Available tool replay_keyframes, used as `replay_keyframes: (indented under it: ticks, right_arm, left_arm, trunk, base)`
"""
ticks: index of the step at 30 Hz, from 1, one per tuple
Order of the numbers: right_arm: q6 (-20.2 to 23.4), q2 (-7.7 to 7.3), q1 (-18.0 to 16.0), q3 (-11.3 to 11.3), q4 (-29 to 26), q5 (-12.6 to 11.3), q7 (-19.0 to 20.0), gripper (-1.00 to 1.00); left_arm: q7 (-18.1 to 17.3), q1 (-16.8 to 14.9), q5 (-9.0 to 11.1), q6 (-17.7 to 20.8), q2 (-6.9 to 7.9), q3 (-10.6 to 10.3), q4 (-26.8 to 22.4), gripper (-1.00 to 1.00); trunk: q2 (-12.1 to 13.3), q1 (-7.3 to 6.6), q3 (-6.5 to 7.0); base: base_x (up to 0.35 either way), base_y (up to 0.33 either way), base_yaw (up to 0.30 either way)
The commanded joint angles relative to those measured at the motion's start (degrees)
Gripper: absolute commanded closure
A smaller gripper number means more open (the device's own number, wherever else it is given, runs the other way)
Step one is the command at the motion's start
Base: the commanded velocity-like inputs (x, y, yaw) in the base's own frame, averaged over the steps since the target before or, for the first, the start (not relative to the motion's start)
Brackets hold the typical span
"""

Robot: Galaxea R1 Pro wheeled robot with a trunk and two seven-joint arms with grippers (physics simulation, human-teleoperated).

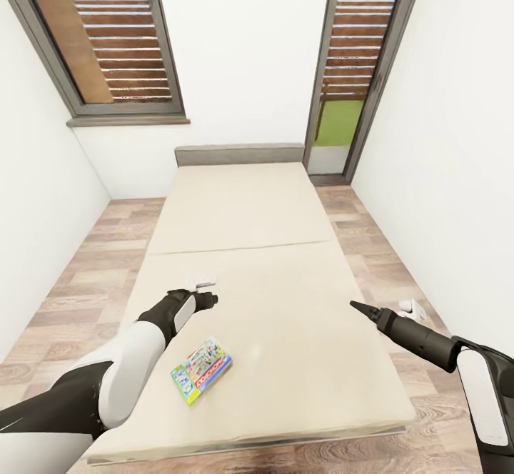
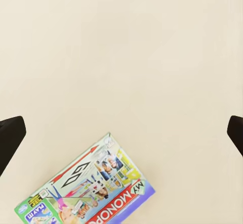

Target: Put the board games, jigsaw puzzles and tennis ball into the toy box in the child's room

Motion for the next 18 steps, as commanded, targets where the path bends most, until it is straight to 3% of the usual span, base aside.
replay_keyframes:
  ticks: [1,18]
  right_arm:
    - [0.2,0.0,-0.1,-0.1,0.0,0.5,0.6,-1.0]
    - [0.2,0.0,-0.1,-0.1,0.0,0.5,0.6,-1.0]
  left_arm:
    - [0.1,0.0,-0.4,0.3,-0.05,0.4,-0.1,-1.0]
    - [0.1,0.0,-0.5,0.3,0.04,0.4,-0.1,-1.0]
  trunk:
    - [-0.1,0.03,-0.19]
    - [-0.1,0.03,-1.8]
  base:
    - [0.0,0.0,0.0]
    - [0.0,0.0,0.0]
